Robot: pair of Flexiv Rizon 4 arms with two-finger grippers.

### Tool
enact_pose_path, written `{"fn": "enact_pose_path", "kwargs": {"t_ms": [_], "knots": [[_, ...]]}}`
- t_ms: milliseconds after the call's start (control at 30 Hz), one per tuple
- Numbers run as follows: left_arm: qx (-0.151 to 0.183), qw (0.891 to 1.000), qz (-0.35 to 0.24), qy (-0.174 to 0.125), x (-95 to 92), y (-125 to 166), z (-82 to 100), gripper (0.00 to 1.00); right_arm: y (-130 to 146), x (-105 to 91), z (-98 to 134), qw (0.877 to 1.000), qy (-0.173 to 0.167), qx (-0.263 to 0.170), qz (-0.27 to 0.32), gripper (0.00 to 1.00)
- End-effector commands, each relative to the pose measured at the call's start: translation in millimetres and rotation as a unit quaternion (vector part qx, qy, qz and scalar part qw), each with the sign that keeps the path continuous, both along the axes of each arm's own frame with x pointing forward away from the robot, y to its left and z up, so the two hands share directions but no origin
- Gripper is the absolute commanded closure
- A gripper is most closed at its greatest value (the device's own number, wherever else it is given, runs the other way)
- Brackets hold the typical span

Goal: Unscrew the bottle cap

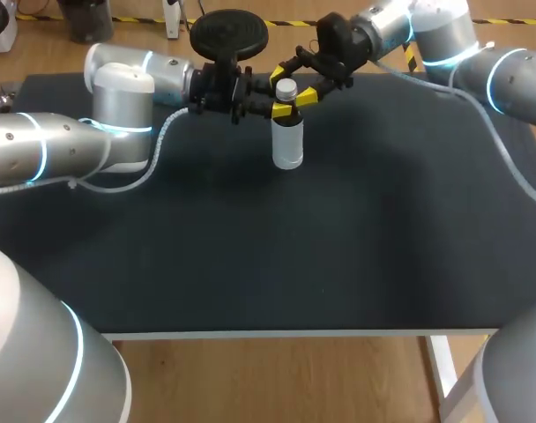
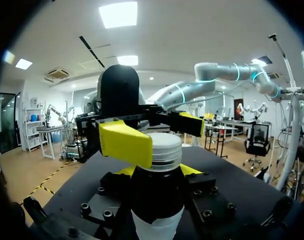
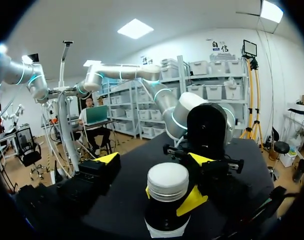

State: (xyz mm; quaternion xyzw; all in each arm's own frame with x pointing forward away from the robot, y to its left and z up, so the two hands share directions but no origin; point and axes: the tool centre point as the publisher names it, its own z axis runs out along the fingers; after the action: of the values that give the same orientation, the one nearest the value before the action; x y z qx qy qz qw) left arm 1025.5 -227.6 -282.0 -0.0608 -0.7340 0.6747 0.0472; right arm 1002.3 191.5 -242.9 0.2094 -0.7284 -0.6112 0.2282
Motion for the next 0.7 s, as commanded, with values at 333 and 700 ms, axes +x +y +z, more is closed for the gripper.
{"fn": "enact_pose_path", "kwargs": {"t_ms": [333, 700], "knots": [[0.000, 1.000, -0.003, 0.001, 1.9, 0.1, -0.3, 1.00, 0.6, 11.4, 19.9, 0.985, -0.025, -0.019, -0.168, 0.00], [0.000, 1.000, -0.003, 0.001, 1.9, 0.1, -0.3, 1.00, 11.1, 9.6, 32.5, 0.918, -0.065, -0.002, -0.392, 0.00]]}}
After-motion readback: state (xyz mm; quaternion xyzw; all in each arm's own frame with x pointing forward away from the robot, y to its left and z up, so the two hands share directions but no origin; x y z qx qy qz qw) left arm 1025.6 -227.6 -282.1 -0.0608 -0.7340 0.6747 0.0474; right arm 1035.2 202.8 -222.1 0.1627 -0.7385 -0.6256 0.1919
